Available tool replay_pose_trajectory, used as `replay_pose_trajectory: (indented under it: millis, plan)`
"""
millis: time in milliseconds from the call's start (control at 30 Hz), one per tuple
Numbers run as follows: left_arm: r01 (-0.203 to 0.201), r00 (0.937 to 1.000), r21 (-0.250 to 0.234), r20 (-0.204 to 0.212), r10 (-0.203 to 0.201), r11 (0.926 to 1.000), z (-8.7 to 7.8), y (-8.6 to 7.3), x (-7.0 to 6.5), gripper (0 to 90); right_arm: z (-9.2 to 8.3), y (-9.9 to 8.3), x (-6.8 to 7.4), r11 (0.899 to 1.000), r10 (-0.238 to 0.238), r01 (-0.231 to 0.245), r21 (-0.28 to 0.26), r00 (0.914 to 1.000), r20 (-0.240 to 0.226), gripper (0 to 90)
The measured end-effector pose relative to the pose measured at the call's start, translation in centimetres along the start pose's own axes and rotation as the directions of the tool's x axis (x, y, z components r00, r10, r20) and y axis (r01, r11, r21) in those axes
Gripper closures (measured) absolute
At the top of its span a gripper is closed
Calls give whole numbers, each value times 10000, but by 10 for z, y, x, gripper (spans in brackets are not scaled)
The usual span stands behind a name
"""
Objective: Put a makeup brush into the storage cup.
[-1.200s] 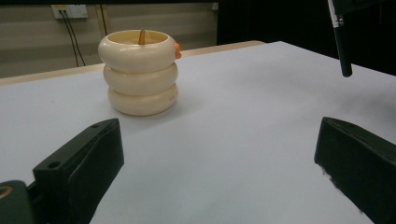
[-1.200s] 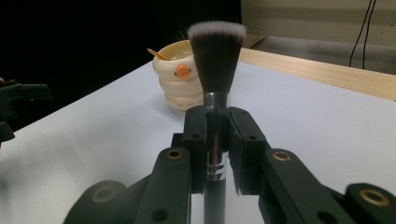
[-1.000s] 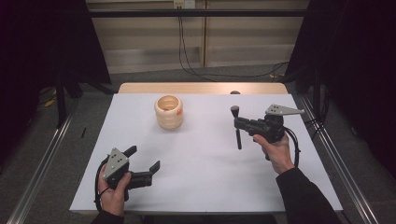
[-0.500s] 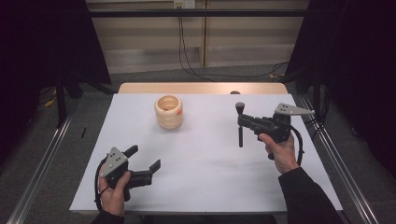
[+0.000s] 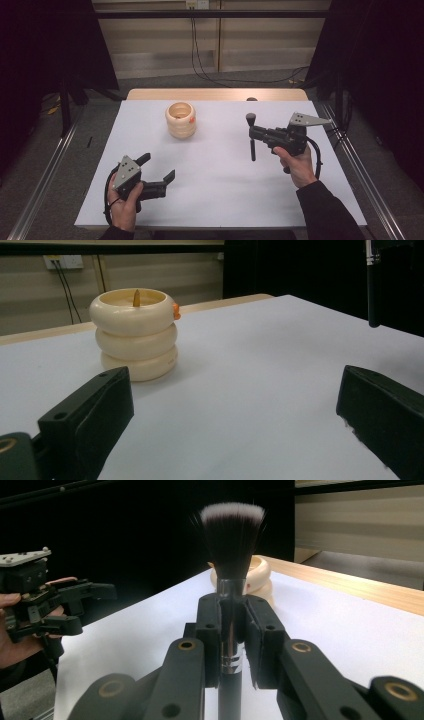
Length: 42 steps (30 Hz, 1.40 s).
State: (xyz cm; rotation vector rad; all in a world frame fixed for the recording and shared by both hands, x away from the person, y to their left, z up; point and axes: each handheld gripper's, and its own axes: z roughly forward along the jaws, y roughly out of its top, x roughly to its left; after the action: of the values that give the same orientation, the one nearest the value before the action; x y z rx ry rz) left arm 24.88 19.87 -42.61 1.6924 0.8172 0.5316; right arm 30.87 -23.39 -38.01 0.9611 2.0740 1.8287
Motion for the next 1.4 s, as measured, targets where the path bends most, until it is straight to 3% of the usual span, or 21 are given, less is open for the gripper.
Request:
replay_pose_trajectory:
  millis: [200, 433, 700, 967, 1000, 1033, 1100, 1200, 1233, 1333, 1400]
  plan:
    - [-160, 9997, 24, 175, 160, 9999, 7, 5, -7, 20, 5, 0, 6, 10000, -32, 31, -43, 9996, -264, 782]
    - [-535, 9961, 37, 706, 532, 9986, 18, 13, -17, 21, 8, 1, 11, 10000, -76, 74, -38, 9991, -417, 783]
    - [-602, 9927, 5, 1049, 599, 9982, 31, 20, -27, 21, 14, 0, 17, 9998, -190, 195, 76, 9980, -599, 783]
    - [-827, 9849, -198, 1510, 847, 9964, 46, 34, -43, 20, 17, 2, 22, 9997, -239, 242, 31, 9967, -773, 782]
    - [-847, 9807, -297, 1741, 886, 9960, 49, 36, -45, 21, 17, 2, 23, 9996, -267, 271, 43, 9967, -770, 783]
    - [-903, 9827, -241, 1601, 930, 9956, 50, 37, -48, 21, 17, 2, 24, 9996, -266, 270, 39, 9962, -830, 783]
    - [-847, 9772, -352, 1922, 899, 9958, 55, 39, -52, 20, 18, 2, 26, 9995, -293, 300, 59, 9955, -906, 783]
    - [-905, 9748, -313, 2020, 950, 9954, 60, 41, -58, 20, 20, 2, 28, 9993, -357, 364, 60, 9947, -968, 783]
    - [-863, 9713, -418, 2187, 934, 9954, 63, 42, -60, 20, 20, 2, 28, 9993, -352, 361, 76, 9948, -957, 783]
    - [-937, 9733, -389, 2068, 997, 9948, 67, 44, -63, 22, 23, 1, 29, 9991, -391, 406, 128, 9940, -1017, 783]
    - [-986, 9684, -338, 2268, 1037, 9946, 71, 44, -63, 24, 24, 0, 30, 9992, -356, 374, 152, 9936, -1074, 783]
